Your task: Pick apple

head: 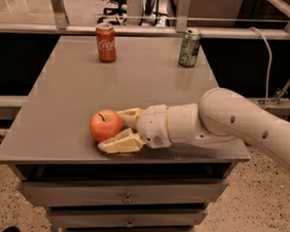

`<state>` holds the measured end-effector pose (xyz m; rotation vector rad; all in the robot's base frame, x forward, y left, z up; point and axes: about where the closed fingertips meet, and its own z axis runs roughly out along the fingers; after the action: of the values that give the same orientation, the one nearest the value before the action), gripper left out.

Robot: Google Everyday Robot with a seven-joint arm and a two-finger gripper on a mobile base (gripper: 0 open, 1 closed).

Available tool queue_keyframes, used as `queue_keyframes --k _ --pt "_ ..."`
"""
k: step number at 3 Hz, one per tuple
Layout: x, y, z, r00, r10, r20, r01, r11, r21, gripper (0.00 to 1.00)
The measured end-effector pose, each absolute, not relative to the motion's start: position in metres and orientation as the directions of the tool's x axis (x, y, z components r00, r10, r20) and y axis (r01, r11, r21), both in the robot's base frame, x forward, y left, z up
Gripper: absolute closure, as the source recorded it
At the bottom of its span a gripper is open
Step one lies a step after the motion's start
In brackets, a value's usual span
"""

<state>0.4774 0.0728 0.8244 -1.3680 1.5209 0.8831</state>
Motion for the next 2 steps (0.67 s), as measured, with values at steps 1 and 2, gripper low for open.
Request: queue_keyframes --k 1,2 --pt "0.485 0.058 0.827 -0.009 -0.369 -0.93 -0.983 0.173 -0.059 0.73" --pt "0.498 0.034 0.841 -0.003 -0.382 -0.924 -0.972 0.217 -0.087 0.96"
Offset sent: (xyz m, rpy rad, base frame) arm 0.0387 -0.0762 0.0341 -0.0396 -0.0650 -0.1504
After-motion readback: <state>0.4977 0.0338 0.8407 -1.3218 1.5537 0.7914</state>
